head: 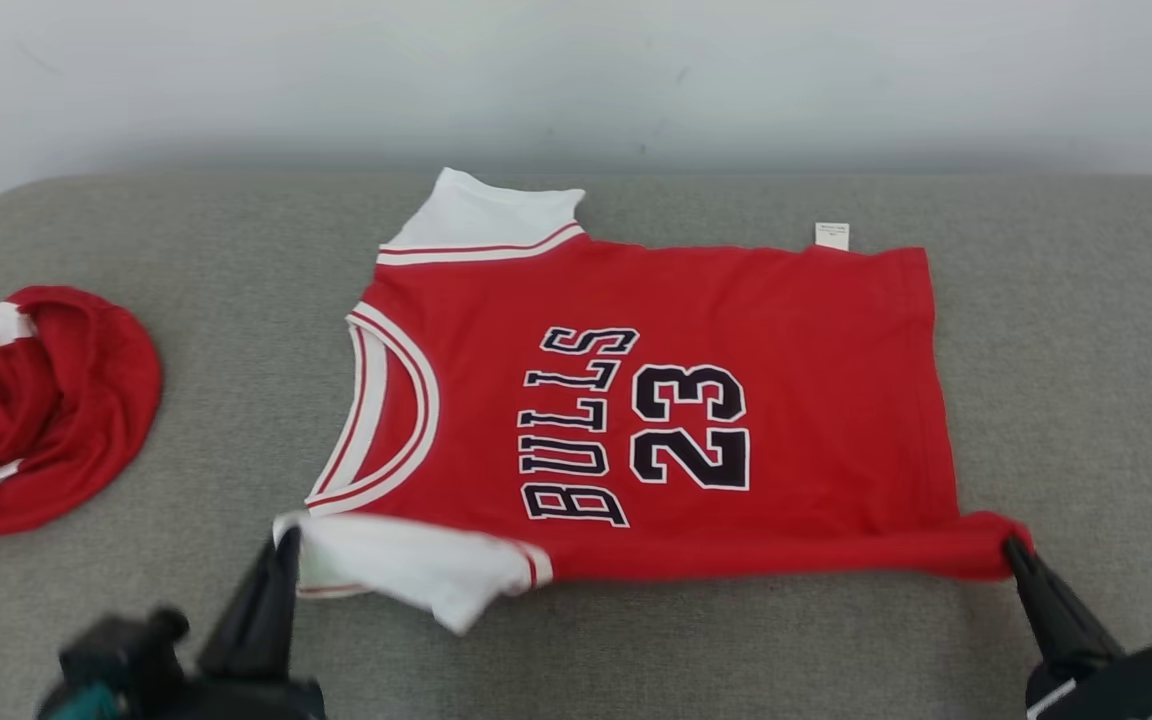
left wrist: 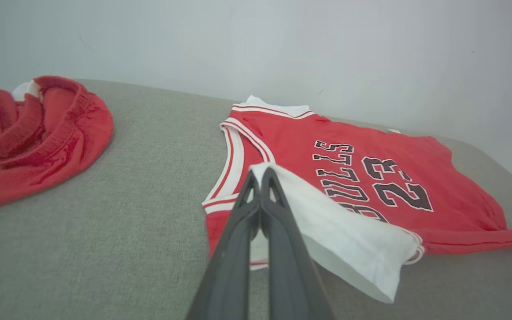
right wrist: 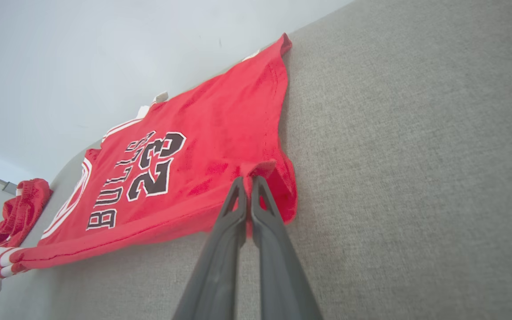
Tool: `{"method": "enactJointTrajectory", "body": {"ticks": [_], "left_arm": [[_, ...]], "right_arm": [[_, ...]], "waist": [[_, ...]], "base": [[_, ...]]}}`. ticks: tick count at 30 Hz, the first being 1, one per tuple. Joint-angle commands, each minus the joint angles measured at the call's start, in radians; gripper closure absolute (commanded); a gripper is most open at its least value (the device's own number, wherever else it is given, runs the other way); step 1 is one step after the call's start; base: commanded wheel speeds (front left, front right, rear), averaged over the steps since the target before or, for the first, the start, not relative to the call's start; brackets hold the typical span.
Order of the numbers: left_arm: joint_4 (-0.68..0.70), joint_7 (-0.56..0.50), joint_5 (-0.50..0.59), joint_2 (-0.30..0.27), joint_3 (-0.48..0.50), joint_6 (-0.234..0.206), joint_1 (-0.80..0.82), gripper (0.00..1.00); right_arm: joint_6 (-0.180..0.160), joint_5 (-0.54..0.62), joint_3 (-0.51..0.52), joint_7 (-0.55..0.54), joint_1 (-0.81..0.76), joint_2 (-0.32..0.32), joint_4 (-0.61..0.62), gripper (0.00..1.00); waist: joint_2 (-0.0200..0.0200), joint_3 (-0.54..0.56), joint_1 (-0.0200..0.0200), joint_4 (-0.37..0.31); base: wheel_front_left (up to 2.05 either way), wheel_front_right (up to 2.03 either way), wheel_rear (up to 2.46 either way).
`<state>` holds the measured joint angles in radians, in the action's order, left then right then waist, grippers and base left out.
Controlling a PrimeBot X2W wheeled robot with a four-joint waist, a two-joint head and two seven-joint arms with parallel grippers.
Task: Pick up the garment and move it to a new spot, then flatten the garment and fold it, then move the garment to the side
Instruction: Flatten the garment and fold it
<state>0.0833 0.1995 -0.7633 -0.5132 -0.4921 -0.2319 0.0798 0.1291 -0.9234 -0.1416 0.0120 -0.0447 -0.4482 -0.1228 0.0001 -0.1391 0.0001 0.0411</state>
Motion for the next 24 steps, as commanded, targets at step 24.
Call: {"method": "enactJointTrajectory", "body": {"ticks": [24], "left_arm": [[-0.591, -0.135, -0.007, 0.075, -0.043, 0.258, 0.591, 1.00]], "right_arm": [[0.003, 0.132, -0.043, -0.117, 0.498, 0.126, -0.318, 1.00]], "waist": [[-0.0001, -0.122, -0.0001, -0.099]], "base": [[0.00, 0.00, 0.00]]}}
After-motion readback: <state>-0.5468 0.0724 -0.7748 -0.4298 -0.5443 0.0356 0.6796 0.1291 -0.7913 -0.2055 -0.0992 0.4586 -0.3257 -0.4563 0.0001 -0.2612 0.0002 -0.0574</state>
